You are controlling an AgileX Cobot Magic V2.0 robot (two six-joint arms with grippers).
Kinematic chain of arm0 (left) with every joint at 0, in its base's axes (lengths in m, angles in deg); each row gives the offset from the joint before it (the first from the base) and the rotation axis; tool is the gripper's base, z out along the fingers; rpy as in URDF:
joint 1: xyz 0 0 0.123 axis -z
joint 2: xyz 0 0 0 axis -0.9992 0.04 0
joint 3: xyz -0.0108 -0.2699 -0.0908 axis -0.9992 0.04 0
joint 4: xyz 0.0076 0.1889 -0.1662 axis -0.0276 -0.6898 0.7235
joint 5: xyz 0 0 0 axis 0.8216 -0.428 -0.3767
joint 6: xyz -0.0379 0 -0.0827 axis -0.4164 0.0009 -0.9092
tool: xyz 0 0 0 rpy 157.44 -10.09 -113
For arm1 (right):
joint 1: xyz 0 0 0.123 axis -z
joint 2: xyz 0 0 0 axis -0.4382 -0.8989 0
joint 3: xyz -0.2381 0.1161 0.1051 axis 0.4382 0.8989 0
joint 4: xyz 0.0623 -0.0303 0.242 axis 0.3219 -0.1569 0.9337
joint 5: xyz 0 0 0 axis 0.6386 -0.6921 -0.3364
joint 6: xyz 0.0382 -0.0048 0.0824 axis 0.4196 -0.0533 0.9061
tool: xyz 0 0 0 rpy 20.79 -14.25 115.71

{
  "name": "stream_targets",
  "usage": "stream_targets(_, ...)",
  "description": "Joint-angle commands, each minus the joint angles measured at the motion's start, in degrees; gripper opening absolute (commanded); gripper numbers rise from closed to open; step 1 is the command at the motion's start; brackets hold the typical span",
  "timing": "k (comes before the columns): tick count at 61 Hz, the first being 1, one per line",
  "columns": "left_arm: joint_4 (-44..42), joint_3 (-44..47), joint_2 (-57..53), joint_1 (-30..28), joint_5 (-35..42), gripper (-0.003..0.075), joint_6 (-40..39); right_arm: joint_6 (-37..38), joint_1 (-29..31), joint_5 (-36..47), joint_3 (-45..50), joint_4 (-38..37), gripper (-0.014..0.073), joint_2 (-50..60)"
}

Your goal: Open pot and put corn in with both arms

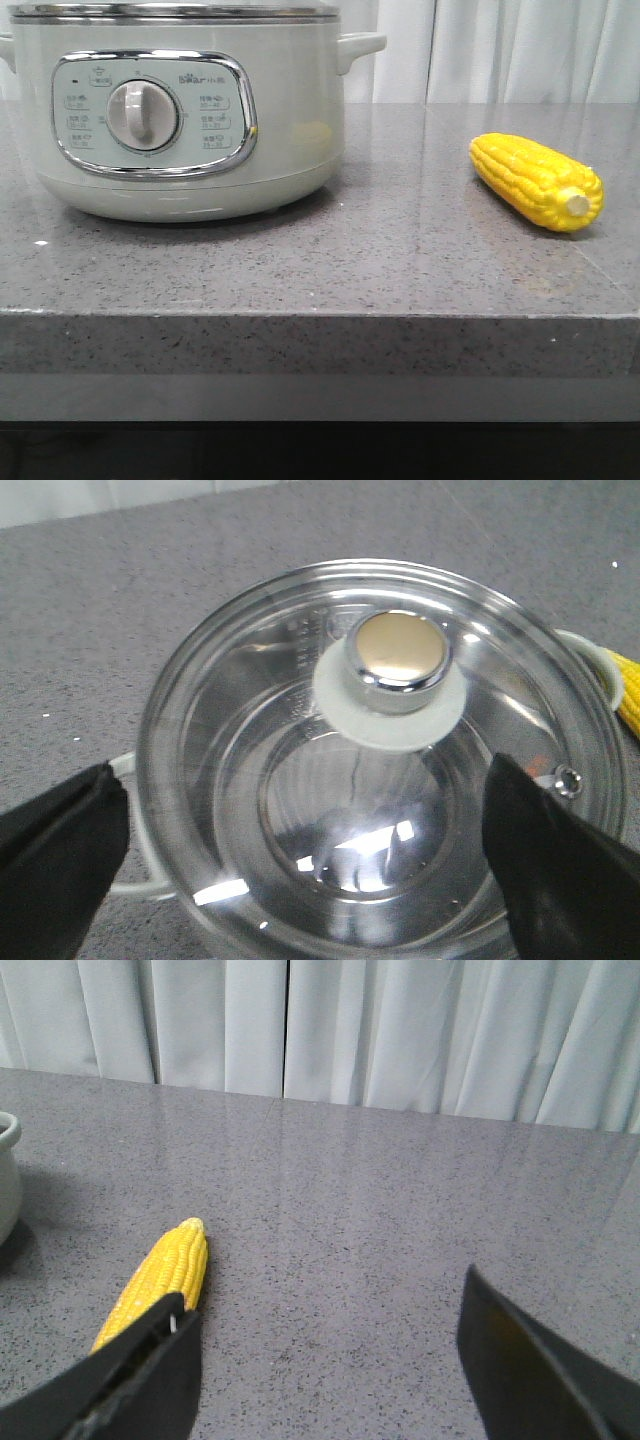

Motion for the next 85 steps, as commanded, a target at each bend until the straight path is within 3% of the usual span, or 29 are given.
stream_targets(1,0.59,-8.06,4.62,2.06,-1.62,0.0692,0.09,-0.05,0.31,3.94,-1.94,-0.34,0.0554,-0.76)
stream_targets(16,0.74,-21.18,16.04,4.68,-4.80,0.0692,0.09,-0.05,0.31,3.94,-1.94,-0.34,0.0554,-0.76)
stream_targets(31,0.84,-23.40,18.91,4.68,-6.71,0.0686,0.09,-0.05,0.09,3.94,-1.94,-0.34,0.0554,-0.76)
stream_targets(50,0.84,-23.40,19.92,4.46,-7.23,0.0459,0.09,-0.05,0.04,3.94,-1.94,-0.34,0.0554,-0.76)
stream_targets(73,0.35,-23.40,20.61,4.34,-7.19,0.0432,0.09,-0.05,0.04,3.94,-1.94,-0.34,0.0554,-0.76)
stream_targets(85,0.35,-23.40,20.61,4.34,-7.19,0.0302,0.09,-0.05,0.04,3.94,-1.94,-0.34,0.0554,-0.76)
